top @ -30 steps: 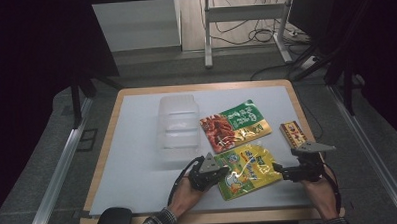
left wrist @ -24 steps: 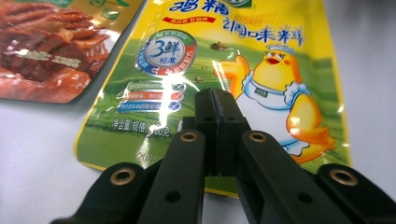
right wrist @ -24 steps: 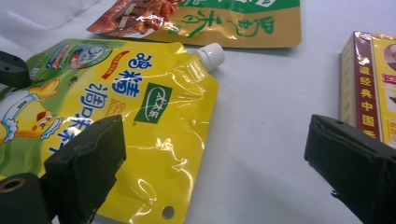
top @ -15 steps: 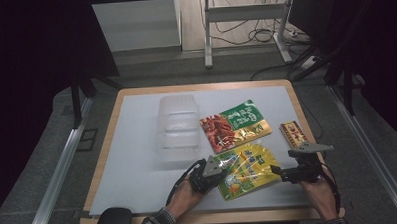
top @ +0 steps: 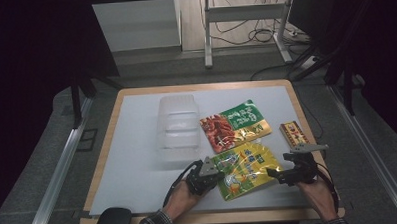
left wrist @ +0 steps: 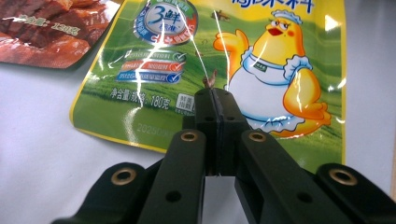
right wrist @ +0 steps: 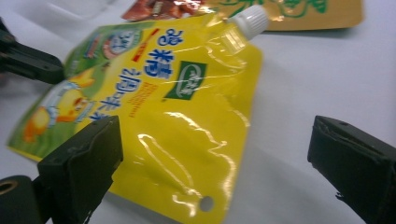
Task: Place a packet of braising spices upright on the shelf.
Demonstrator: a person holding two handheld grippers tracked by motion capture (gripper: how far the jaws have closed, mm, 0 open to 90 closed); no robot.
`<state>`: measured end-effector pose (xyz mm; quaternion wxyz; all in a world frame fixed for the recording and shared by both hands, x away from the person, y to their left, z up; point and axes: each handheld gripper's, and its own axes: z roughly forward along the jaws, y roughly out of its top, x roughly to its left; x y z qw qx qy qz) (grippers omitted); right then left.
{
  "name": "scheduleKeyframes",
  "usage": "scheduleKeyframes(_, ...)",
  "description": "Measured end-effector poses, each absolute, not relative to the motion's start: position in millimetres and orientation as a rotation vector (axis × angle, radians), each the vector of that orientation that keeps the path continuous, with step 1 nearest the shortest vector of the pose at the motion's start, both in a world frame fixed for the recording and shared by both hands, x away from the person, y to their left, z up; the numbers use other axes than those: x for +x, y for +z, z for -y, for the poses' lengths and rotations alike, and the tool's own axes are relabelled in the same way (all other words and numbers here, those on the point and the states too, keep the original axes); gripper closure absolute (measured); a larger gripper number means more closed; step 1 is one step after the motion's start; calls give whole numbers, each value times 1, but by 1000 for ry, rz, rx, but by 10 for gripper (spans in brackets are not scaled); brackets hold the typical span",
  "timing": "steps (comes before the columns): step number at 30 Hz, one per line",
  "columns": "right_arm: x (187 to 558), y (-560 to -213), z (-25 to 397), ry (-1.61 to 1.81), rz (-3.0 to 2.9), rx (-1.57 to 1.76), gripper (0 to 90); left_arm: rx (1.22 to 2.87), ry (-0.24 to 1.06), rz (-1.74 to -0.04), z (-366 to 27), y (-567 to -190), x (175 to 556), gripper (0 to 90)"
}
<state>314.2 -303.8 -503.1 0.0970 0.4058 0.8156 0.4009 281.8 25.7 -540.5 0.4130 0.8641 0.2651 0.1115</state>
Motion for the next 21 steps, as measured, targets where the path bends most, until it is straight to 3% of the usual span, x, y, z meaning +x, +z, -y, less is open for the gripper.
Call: scheduleKeyframes(21, 328, -519, 277, 1229, -2571, 1235, 53, 2202, 272, -660, -31, -542, 278, 900)
